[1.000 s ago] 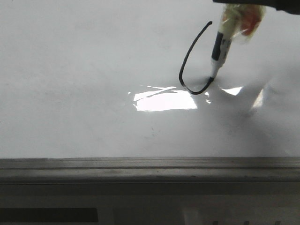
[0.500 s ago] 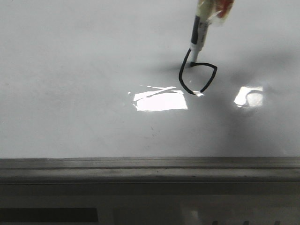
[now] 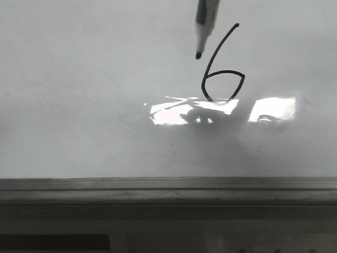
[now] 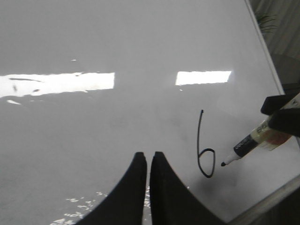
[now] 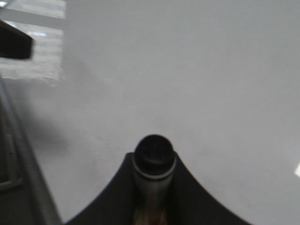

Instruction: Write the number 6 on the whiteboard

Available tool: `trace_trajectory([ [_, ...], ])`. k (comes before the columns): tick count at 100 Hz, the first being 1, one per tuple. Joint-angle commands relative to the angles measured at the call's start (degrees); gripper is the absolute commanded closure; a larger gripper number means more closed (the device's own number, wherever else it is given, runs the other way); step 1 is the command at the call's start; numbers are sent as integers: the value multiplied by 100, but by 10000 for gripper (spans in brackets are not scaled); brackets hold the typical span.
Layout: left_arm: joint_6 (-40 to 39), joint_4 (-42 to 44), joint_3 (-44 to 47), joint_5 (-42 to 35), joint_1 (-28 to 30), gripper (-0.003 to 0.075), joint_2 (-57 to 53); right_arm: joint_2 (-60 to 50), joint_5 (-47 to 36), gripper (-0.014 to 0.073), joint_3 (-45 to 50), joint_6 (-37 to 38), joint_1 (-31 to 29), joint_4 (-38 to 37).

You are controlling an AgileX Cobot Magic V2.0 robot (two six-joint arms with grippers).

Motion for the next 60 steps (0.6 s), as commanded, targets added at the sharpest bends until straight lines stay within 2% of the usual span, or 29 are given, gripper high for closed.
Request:
trace_trajectory([
  [1,26,327,-160,666,-6,654,212,-262,1088,638,-632,-58,170,202],
  [11,26,682,-160,1360,-6,504,726,-290,2391,638,-1011,-58,251,304],
  [20,26,1108,-207,2228,-6,421,1290,-290,2740,638,-1089,-58,304,491],
  [28,36,1468,-315,2908,-6,419,1916,-290,2740,638,-1089,-58,341,731],
  [42,263,1481,-695,3709,-6,419,2881,-290,2581,638,-1089,-58,581,868],
  [60,989,800,-1216,4210,-6,419,3613,-290,2495,638,-1089,-58,1066,858],
])
